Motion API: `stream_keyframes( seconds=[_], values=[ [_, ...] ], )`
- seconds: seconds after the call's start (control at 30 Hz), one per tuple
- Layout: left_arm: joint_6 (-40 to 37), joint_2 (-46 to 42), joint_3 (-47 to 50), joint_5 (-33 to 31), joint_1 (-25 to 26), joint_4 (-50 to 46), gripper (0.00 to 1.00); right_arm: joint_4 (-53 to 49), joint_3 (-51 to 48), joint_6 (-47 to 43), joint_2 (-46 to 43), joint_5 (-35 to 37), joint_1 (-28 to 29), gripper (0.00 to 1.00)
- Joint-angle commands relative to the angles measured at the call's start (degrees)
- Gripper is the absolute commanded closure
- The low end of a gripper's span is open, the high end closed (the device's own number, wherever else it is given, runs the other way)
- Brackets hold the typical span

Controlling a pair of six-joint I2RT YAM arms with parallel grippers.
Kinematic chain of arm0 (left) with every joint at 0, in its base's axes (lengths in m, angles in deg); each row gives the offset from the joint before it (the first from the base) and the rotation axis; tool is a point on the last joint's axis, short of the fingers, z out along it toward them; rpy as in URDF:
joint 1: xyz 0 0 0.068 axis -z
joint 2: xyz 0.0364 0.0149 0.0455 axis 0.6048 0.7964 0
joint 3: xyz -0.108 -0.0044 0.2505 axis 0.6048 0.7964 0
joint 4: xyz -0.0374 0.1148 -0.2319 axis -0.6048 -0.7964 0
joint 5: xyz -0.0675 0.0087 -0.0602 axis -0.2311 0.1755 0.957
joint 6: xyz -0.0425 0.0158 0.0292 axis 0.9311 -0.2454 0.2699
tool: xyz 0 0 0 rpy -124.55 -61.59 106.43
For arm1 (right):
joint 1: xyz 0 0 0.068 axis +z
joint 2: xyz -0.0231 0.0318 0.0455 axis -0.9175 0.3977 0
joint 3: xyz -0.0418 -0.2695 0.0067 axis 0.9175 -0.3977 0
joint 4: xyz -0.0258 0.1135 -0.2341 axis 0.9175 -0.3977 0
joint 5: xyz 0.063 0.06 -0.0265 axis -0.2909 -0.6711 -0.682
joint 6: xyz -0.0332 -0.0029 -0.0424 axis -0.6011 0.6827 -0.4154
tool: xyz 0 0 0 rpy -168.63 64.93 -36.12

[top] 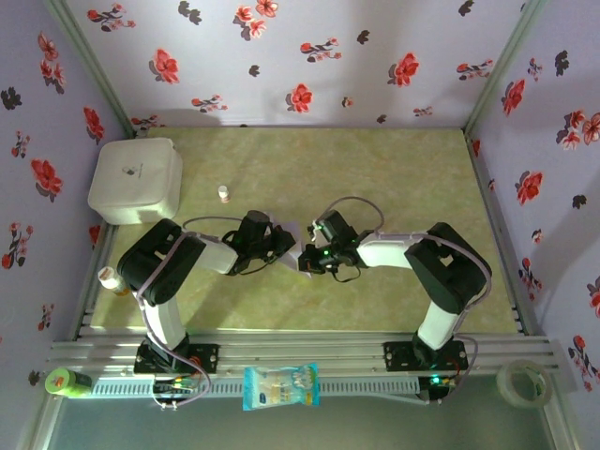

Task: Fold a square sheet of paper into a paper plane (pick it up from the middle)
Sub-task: Fourth fold the wing at the center of the table.

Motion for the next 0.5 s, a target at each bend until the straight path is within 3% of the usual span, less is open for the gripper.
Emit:
stream_keyframes(
  seconds=[0.0,0.47],
  values=[
    [0.0,1.97,1.16,-0.92,-0.47,-1.29,0.92,2.58,-1.72,1.19,0.93,-1.15,-0.43,0.96],
    [0.18,1.5,1.82,-1.01,-0.73,-1.1,0.92,6.84,-7.98,3.59,-0.75,-1.67,-0.87,0.95]
  ],
)
